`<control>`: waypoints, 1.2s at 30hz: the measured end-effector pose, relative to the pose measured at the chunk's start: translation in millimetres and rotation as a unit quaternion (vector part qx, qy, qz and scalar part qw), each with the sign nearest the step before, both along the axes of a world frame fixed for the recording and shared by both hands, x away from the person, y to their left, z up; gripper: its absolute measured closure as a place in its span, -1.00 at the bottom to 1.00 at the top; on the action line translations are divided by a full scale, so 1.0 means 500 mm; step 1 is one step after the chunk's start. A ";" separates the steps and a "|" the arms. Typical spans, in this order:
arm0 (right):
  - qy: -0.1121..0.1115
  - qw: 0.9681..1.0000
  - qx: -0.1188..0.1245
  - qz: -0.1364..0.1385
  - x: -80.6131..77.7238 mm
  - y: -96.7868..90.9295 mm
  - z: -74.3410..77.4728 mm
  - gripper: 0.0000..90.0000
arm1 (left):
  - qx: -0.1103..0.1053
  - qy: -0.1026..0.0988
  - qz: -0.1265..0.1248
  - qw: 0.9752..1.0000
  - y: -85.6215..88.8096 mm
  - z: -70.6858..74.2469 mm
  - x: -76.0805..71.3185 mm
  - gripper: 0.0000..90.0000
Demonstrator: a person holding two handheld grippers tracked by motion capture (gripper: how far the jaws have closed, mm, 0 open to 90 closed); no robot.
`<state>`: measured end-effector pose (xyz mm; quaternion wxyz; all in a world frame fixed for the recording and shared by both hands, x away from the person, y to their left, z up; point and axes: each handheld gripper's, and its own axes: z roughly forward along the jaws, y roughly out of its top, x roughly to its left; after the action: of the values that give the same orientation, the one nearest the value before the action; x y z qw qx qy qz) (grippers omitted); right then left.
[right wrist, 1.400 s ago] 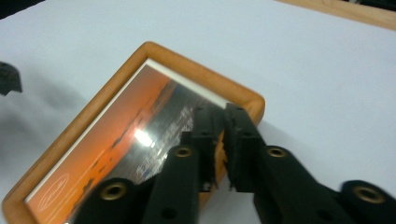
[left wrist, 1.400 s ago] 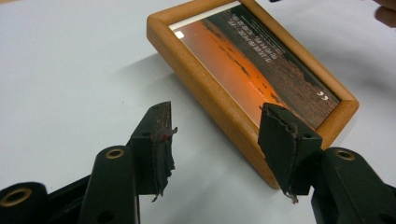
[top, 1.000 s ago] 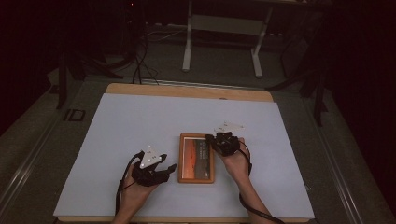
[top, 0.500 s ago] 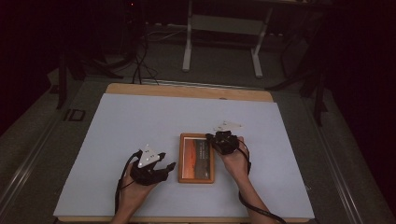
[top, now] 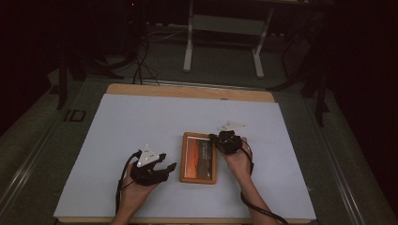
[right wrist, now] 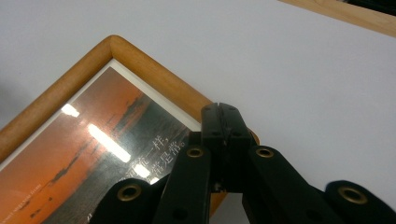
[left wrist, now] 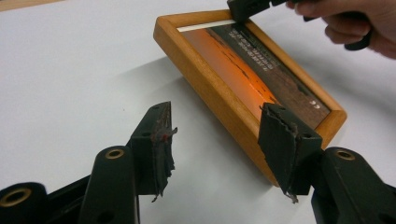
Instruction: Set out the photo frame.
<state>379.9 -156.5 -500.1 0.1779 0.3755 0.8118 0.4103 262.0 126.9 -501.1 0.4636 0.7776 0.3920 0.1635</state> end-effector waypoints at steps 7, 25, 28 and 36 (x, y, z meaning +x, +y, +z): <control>0.006 1.000 0.003 -0.005 0.005 -0.009 -0.007 1.00 | -0.009 0.018 -0.003 1.000 -0.003 -0.003 0.003 -0.06; 0.042 0.999 0.003 -0.035 0.021 -0.036 -0.039 1.00 | -0.028 0.027 -0.021 0.999 -0.016 -0.009 0.001 -0.22; 0.046 0.998 0.008 -0.034 0.023 -0.038 -0.039 1.00 | -0.028 0.030 -0.027 0.999 -0.024 -0.009 -0.001 -0.28; 0.043 0.998 0.009 -0.035 0.022 -0.038 -0.041 1.00 | -0.020 0.025 -0.027 0.999 -0.044 -0.006 -0.008 -0.47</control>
<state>390.8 -175.6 -520.4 0.1538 0.4221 0.8017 0.3943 257.8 105.1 -504.2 0.4737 0.7821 0.3855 0.1240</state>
